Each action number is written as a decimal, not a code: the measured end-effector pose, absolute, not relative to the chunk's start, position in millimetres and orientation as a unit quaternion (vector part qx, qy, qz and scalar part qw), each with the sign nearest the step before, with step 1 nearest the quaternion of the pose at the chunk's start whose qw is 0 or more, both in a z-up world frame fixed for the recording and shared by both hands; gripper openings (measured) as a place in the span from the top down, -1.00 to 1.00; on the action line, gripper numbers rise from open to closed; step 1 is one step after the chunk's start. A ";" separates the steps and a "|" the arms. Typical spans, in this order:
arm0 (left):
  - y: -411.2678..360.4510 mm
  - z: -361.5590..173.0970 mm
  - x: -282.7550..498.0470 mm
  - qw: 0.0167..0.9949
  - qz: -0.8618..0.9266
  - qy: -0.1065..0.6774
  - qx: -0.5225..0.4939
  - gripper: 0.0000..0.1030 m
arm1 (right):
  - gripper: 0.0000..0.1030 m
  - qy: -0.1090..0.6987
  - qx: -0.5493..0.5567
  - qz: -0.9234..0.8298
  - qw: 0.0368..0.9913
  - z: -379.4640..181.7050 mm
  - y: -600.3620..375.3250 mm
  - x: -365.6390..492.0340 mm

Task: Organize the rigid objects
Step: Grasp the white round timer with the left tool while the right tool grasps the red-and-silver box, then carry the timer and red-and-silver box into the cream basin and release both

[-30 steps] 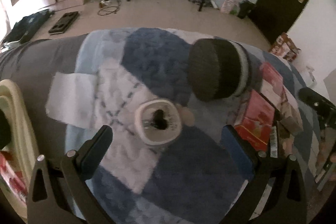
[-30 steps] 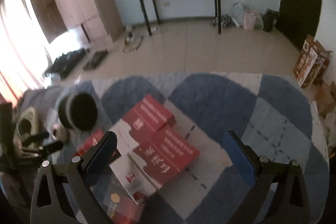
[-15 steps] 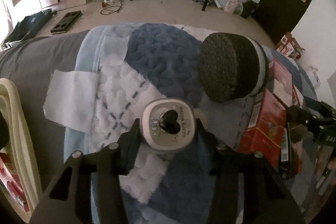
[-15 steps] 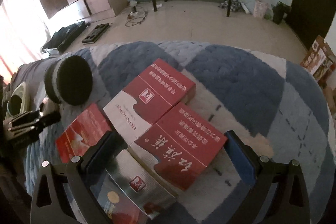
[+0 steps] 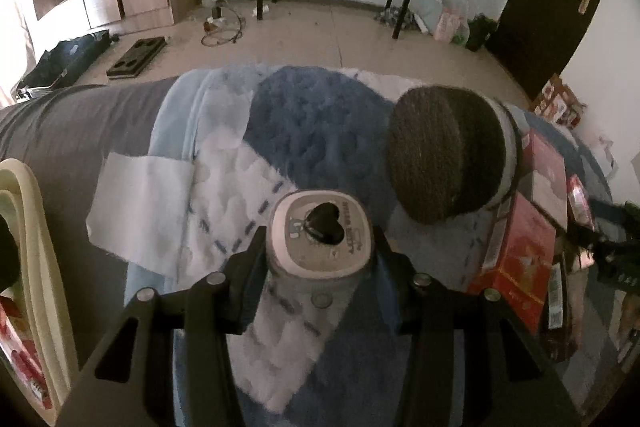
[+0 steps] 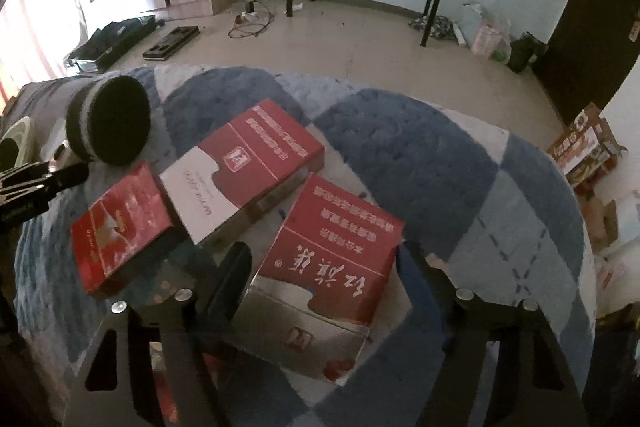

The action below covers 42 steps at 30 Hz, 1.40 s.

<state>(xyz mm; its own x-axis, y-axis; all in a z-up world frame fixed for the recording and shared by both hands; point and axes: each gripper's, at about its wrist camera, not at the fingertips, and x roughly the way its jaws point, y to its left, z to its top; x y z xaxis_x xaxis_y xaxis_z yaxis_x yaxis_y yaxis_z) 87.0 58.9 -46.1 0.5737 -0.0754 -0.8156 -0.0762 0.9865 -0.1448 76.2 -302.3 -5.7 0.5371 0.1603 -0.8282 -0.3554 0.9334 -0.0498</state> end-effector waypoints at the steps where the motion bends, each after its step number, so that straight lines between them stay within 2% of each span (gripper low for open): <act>1: 60.9 -46.5 87.5 0.884 0.001 0.459 -0.091 0.04 | -0.36 0.460 -0.107 0.146 0.869 -7.1 -303.2 77.4; 2: 62.3 -47.2 87.7 0.884 0.000 0.457 -0.096 0.04 | -0.26 0.463 -0.108 0.144 0.868 -9.2 -303.7 79.0; 6: 62.6 -46.0 87.1 0.885 -0.004 0.456 -0.095 0.04 | -0.18 0.459 -0.111 0.147 0.869 -13.4 -304.3 83.3; 13: 70.1 -29.5 79.2 0.895 0.011 0.435 -0.101 0.04 | -0.14 0.434 -0.085 0.155 0.883 1.7 -320.8 77.5; 22: 136.9 33.6 25.6 0.924 0.086 0.343 -0.143 0.04 | -0.13 0.345 -0.031 0.260 0.901 60.3 -309.0 34.2; 28: 218.2 53.0 -43.5 0.923 0.162 0.289 -0.197 0.04 | -0.12 0.316 -0.055 0.390 0.863 86.8 -217.2 -9.2; 33: 297.3 22.6 -95.3 0.872 0.280 0.300 -0.266 0.04 | -0.12 0.316 -0.133 0.477 0.810 92.2 -99.7 -39.8; 37: 325.5 -7.1 -104.8 0.840 0.308 0.323 -0.308 0.04 | -0.12 0.326 -0.209 0.534 0.751 72.4 2.4 -76.4; 42: 336.2 -23.4 -109.5 0.827 0.310 0.331 -0.333 0.04 | -0.12 0.340 -0.283 0.545 0.712 37.1 83.8 -95.9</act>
<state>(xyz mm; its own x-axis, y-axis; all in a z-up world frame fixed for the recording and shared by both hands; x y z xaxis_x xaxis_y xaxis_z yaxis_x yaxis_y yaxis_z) -109.5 336.2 -23.4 0.5876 0.2927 -0.7543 -0.7337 0.5859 -0.3442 -95.9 83.8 37.1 0.1748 0.5841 -0.7926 -0.9686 0.2466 -0.0319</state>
